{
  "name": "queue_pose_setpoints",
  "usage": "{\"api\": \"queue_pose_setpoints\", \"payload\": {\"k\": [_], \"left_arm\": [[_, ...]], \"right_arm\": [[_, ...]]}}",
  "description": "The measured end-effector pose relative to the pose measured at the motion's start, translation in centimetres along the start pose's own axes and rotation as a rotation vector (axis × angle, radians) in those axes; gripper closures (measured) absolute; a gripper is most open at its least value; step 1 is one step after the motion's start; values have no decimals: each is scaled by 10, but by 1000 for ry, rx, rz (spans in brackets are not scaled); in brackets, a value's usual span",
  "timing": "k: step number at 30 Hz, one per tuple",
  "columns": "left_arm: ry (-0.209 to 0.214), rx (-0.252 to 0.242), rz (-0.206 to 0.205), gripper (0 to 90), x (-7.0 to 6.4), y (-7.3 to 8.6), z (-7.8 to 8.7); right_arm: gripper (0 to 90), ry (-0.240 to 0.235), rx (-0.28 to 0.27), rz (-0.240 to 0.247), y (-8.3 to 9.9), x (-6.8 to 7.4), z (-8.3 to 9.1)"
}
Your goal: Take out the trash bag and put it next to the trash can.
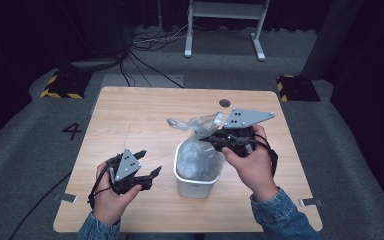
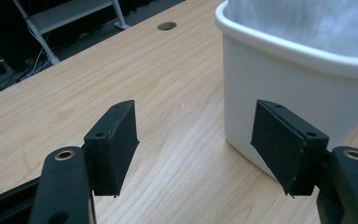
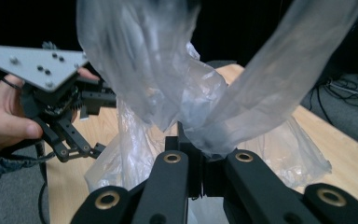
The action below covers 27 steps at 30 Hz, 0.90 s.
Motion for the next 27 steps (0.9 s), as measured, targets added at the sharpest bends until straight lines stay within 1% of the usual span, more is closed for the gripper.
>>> {"api": "queue_pose_setpoints", "payload": {"k": [3,6,9,13,15,18,20,23,27], "left_arm": [[-13,22,-7,303,3,5,2],[-6,21,7,299,6,11,3],[-12,42,0,294,10,18,3],[-14,57,1,293,14,25,4],[-25,72,-6,293,17,28,5],[-32,79,-7,289,20,30,5],[-35,72,1,286,21,32,6],[-38,77,7,282,23,36,6],[-40,85,9,279,26,41,7]], "right_arm": [[889,16,-19,2,-7,-3,9],[889,30,-41,0,-11,-7,17],[889,47,-53,-4,-13,-12,25],[889,75,-65,-9,-14,-19,37],[889,90,-73,-9,-15,-23,44],[889,111,-84,-14,-15,-29,54],[889,127,-91,-20,-14,-33,62],[889,151,-100,-25,-12,-40,73],[889,184,-96,-36,-6,-50,85]]}}
Point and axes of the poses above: each handheld gripper's, and its own axes: z roughly backward along the jaws, y roughly out of its underside, x roughly to its left, the point moved 8 cm from there along -z, roughly forward along the jaws, and after that the axes turned 2 degrees about y, right-handed, at the moved point
